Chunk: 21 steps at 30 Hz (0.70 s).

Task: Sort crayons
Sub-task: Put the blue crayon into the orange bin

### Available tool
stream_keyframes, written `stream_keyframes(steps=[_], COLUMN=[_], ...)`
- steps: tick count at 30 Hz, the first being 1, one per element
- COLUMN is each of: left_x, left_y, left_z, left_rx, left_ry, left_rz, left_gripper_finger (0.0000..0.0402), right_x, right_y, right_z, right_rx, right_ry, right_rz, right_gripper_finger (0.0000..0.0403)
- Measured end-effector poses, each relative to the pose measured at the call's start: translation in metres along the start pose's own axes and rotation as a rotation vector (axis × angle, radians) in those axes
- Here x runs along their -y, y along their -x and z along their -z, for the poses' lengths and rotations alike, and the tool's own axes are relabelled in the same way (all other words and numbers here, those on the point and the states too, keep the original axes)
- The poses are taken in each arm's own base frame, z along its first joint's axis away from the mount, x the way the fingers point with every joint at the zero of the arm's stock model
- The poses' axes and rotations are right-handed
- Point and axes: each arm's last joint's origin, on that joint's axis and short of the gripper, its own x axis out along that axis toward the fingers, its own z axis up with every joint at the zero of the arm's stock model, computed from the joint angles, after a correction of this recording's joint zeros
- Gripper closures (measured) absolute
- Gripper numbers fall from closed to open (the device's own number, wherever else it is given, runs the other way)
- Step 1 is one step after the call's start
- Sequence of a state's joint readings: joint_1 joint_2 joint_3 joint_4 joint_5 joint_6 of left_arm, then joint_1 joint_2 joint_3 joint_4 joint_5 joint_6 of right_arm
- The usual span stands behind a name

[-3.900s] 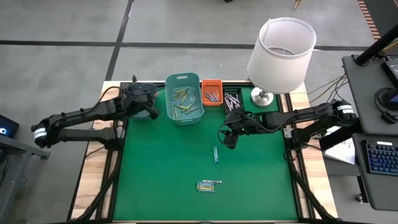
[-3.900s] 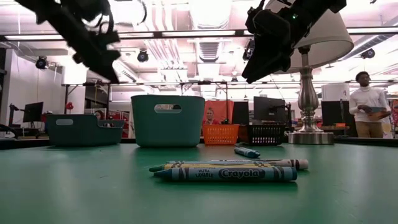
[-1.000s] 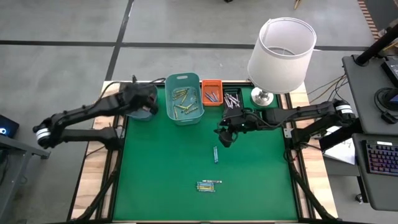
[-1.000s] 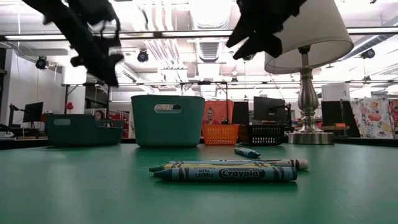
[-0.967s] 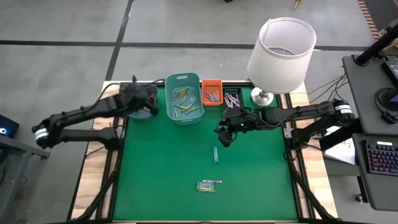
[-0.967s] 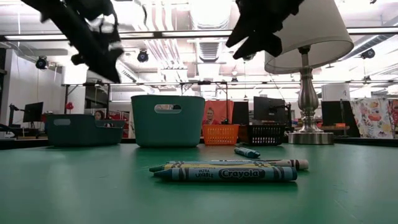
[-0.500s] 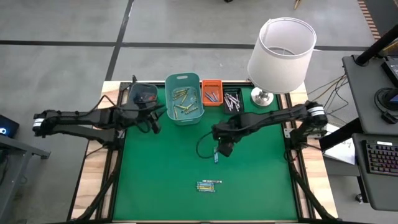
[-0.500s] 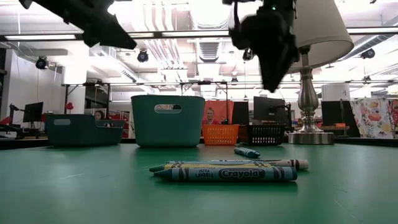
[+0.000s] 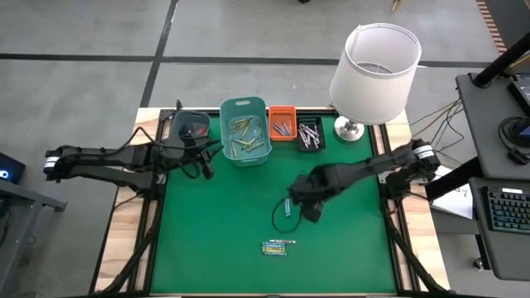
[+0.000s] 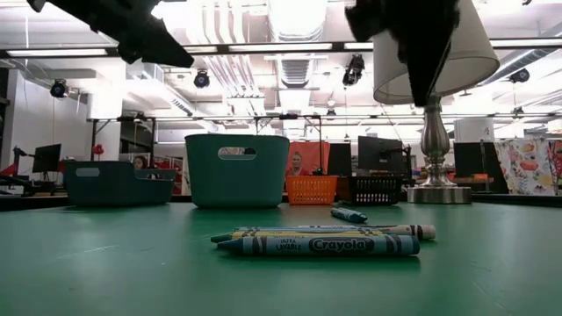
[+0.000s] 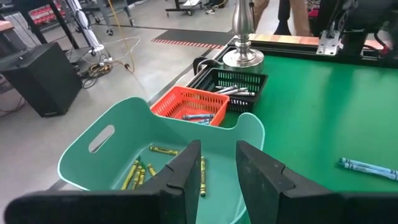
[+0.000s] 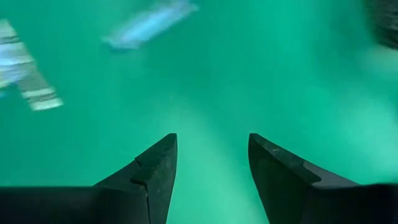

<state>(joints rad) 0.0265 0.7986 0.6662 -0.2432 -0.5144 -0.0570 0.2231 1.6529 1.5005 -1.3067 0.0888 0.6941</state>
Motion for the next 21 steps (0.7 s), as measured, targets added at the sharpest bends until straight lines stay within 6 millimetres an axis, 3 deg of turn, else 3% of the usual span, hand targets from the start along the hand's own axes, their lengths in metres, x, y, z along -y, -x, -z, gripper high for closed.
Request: stream_keyframes(steps=[5, 9, 15, 21], left_x=[0.001, 0.002, 0.002, 0.002], left_y=[-0.002, -0.003, -0.003, -0.003], left_z=[0.000, 0.000, -0.002, -0.002], left_rx=[-0.002, 0.005, 0.020, 0.022], left_ry=[-0.009, 0.009, 0.045, 0.047], left_rz=[0.000, 0.001, 0.002, 0.002], left_gripper_finger=[0.0318, 0.0318, 0.0318, 0.0318], right_x=[-0.035, -0.055, -0.066, -0.065], right_y=[0.007, 0.009, 0.000, -0.019], right_z=[0.012, 0.018, 0.023, 0.010], right_rx=[0.109, 0.130, 0.056, 0.025], right_ry=[0.086, -0.025, -0.327, -0.391], right_rz=[-0.160, -0.263, -0.277, -0.226], right_gripper_finger=[0.0216, 0.0216, 0.0216, 0.0216])
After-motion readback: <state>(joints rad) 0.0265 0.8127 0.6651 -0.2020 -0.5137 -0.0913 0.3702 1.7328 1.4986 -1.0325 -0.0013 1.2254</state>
